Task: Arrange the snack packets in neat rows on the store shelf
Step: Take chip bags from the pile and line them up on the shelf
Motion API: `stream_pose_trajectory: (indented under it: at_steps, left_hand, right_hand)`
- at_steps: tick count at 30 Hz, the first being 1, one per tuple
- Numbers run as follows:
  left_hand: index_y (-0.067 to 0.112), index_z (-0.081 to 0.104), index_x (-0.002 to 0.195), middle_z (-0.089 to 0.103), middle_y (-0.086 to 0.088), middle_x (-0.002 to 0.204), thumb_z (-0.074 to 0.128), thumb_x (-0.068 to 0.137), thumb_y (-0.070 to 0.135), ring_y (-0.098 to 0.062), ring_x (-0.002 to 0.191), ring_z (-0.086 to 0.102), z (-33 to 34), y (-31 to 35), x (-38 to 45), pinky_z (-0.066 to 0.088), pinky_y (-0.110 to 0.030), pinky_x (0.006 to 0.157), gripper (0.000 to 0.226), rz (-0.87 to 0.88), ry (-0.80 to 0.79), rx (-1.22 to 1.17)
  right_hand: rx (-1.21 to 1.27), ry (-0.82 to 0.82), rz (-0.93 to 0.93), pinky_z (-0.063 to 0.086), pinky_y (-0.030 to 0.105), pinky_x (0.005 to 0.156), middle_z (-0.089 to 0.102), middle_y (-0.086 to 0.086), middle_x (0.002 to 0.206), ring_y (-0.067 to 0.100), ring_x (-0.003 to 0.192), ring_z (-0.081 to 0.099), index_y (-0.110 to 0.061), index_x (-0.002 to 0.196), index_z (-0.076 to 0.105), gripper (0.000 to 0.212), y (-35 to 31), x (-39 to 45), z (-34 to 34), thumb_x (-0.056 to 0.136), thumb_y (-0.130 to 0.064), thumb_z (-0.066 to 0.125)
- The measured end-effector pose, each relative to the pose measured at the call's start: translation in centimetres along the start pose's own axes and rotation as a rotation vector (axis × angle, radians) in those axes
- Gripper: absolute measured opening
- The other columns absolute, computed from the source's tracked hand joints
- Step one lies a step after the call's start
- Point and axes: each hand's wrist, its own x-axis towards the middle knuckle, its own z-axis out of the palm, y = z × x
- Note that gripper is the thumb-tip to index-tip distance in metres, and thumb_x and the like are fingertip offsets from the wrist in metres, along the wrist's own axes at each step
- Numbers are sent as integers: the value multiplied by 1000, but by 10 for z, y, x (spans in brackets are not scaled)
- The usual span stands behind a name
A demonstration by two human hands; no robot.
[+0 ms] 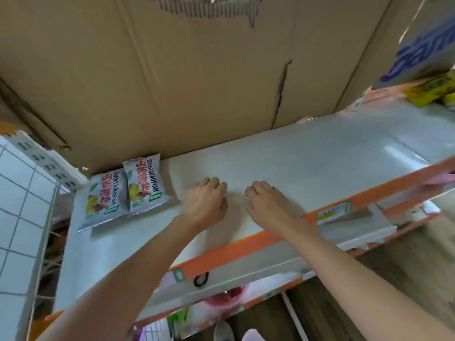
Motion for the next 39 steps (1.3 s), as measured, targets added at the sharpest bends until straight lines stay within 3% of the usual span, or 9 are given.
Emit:
stream_pose_trajectory:
  at_steps: [3, 7, 13, 15, 18, 23, 27, 34, 39]
  left_hand:
    - [8, 62, 77, 60, -7, 72, 65, 72, 16, -28, 66, 59, 3, 46, 15, 37, -29, 49, 10, 53, 9, -34]
    - [9, 64, 74, 61, -6, 70, 60, 72, 19, -28, 65, 60, 2, 121, 30, 44, -31, 51, 11, 89, 2, -80]
    - [14, 65, 74, 61, -4, 70, 48, 76, 26, -28, 64, 61, 2, 236, 50, 46, -29, 48, 21, 210, 53, -203]
    - [11, 64, 78, 61, -6, 76, 59, 77, 21, -28, 69, 62, 6, 269, 60, 47, -30, 52, 11, 238, 67, -241]
    - [9, 63, 81, 62, -5, 89, 42, 86, 28, -27, 80, 60, 12, 316, 72, 51, -35, 62, 29, 330, 16, -300]
    - [18, 66, 103, 59, 7, 103, 55, 90, 23, -11, 93, 57, 13, 371, 85, 37, -19, 75, 18, 197, 4, -518]
    - [21, 64, 104, 54, 12, 100, 55, 91, 26, -8, 91, 54, 24, 404, 118, 36, -18, 77, 17, 169, -30, -591]
    - [22, 62, 112, 55, 10, 109, 57, 89, 24, -10, 87, 52, 33, 465, 213, 45, -27, 85, 24, 190, -18, -718]
    - [19, 64, 109, 56, 10, 99, 62, 87, 17, -9, 88, 55, 42, 478, 270, 40, -14, 77, 22, 173, 11, -750]
  right_hand:
    - [15, 39, 42, 50, 31, 52, 58, 9, 76, 28, 70, 60, -6, 76, 62, 13, 36, -31, -10, 65, -12, 58]
    - [48, 68, 92, 50, 33, 55, 58, 7, 82, 27, 76, 59, -7, 83, 61, 13, 94, -82, -30, 72, -11, 55]
    - [112, 202, 231, 50, 29, 57, 62, 6, 84, 24, 76, 61, -8, 89, 63, 28, 179, -169, -55, 82, -21, 40]
    - [131, 209, 312, 49, 31, 64, 60, 7, 93, 25, 85, 59, -8, 98, 61, 22, 205, -197, -59, 88, -18, 44]
    - [174, 222, 427, 41, 26, 70, 54, 5, 110, 21, 96, 53, -9, 113, 56, 24, 241, -234, -63, 94, -19, 46]
    - [310, 309, 641, 38, 21, 71, 52, 2, 112, 17, 95, 52, -12, 118, 53, 26, 284, -274, -66, 95, -21, 47]
    - [367, 377, 765, 46, 23, 78, 51, -6, 108, 12, 97, 53, -15, 120, 53, 27, 320, -292, -71, 94, -24, 49]
    - [235, 351, 801, 47, 26, 82, 56, 0, 114, 14, 100, 54, -16, 120, 55, 28, 418, -274, -105, 95, -24, 48]
    - [244, 331, 835, 43, 24, 83, 53, -3, 117, 15, 103, 52, -18, 121, 54, 27, 474, -246, -127, 96, -25, 46]
